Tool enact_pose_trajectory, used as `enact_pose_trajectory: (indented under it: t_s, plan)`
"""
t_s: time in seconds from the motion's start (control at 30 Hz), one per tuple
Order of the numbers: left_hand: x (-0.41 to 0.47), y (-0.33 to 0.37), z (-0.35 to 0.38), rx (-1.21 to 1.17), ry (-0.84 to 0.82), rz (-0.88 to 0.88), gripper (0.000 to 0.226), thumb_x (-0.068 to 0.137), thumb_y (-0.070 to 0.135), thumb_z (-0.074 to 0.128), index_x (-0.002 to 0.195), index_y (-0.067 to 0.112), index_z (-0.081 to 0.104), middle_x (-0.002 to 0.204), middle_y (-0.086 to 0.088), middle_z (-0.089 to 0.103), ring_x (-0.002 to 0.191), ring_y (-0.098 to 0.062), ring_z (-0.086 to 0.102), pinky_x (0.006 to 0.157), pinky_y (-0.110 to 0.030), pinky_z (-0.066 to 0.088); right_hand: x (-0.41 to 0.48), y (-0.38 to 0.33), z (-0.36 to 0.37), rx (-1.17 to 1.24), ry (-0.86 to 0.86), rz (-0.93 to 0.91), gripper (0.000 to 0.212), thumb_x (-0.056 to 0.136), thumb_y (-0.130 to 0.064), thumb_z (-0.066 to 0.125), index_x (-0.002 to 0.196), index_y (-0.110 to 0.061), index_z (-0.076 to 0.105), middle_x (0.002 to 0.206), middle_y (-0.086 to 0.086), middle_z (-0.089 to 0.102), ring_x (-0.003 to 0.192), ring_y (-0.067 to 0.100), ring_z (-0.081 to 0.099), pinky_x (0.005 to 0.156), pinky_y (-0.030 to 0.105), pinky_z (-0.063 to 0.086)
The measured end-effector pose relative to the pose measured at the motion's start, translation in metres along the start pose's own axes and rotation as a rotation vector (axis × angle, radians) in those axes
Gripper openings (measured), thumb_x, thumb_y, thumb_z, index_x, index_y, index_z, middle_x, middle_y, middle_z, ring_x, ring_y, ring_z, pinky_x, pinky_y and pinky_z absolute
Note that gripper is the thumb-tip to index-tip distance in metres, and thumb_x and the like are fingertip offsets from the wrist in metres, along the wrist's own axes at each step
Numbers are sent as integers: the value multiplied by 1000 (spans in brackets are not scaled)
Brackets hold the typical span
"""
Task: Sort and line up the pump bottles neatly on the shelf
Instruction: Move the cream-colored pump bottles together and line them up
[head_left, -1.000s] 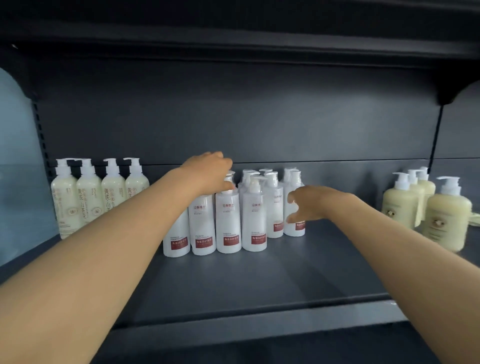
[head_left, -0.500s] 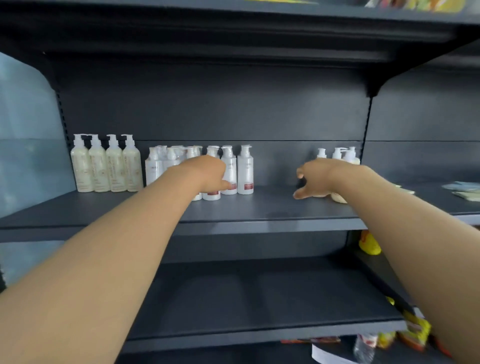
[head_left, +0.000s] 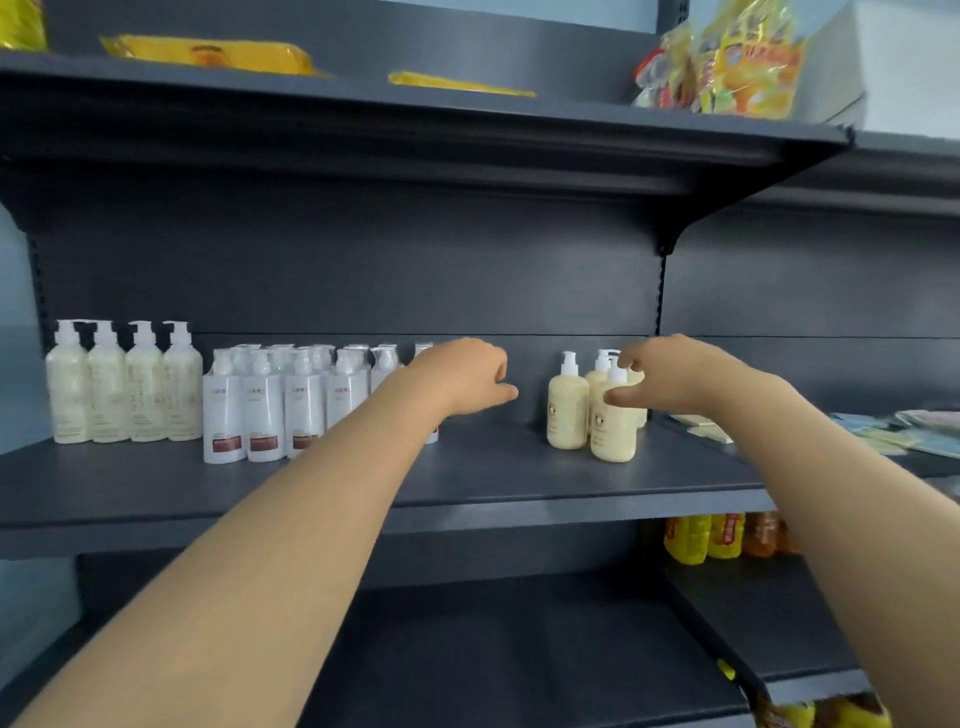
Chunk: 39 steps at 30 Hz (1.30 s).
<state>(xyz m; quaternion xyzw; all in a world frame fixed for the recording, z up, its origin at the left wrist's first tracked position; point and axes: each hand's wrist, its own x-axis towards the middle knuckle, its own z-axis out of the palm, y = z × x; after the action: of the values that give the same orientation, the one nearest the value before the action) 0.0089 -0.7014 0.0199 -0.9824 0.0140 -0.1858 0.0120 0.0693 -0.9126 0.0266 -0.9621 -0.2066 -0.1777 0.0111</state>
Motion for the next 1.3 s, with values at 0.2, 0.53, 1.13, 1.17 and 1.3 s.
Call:
enact_pose_trajectory:
  t_s: [0.2,0.53,1.13,1.17,1.3]
  plan:
    - [78,-10,30,-3,60,4,35,92,44,45,114,19,56,116,0,54,109,-21,51,83,-34,42,63,38,14,-17,69,36,50,81,-55,53,114,-17,56,108,2,64,96,23,58,80,35,50]
    - [192,-19,103,-38,141,81,34,94,39,42,115,16,55,116,-2,53,111,-21,49,76,-30,38,161,78,77,76,143,51,53,83,-51,55,127,-22,52,122,-3,61,107,20,57,84,33,48]
    - [298,16,207,-686,139,-48,35,94,45,41,110,17,55,103,9,51,100,-9,51,83,-24,40,249,109,186,1000,182,-6,25,86,-28,63,102,-11,54,82,4,62,69,7,56,60,11,42]
    - [300,20,212,-746,126,-55,29,94,44,41,104,20,55,97,10,51,93,-8,50,77,-22,39,250,109,190,1086,175,0,27,85,-28,63,99,-6,56,86,11,65,70,12,58,66,18,47]
    - [307,26,224,-1068,123,-115,18,93,42,46,79,32,50,76,12,53,72,-7,51,69,-24,40,253,110,196,1222,196,-35,25,87,-27,61,90,-2,60,88,14,70,81,29,65,77,41,53]
